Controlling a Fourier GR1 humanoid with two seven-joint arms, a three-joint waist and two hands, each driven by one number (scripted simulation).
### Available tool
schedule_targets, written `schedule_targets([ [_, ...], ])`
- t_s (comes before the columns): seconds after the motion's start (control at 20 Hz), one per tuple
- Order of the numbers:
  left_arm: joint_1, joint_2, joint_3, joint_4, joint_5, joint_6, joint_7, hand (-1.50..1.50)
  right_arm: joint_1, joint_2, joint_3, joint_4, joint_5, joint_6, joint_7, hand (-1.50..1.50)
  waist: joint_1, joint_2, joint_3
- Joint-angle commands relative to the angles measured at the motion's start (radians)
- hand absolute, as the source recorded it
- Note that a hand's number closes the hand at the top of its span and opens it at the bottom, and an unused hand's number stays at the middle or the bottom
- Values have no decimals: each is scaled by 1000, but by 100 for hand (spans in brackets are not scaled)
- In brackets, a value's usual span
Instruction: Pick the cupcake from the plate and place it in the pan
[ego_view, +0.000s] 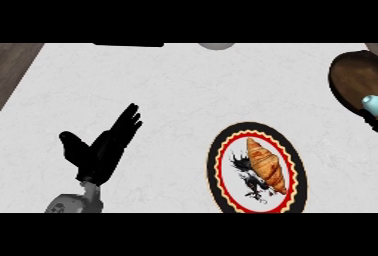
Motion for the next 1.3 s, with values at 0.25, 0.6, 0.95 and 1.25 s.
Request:
schedule_targets([
  [0.25, -27, -14, -17, 5, -11, -11, 7, 0, -213, 23, -101, 344, 2, -114, -108, 150, 32, 15, 4],
  [0.6, -66, -7, -2, -7, 11, -24, 41, 0, -264, -8, -118, 430, 12, -123, -145, 150, 58, 30, 8],
  [0.95, -92, -26, -24, 16, -7, -29, 18, 0, -281, -32, 23, 542, 171, -116, 26, -150, 88, 50, 8],
  [1.25, -70, -38, -28, 23, -19, -13, 8, 0, -325, 5, -77, 553, 63, 60, -41, -150, 63, 36, 11],
])
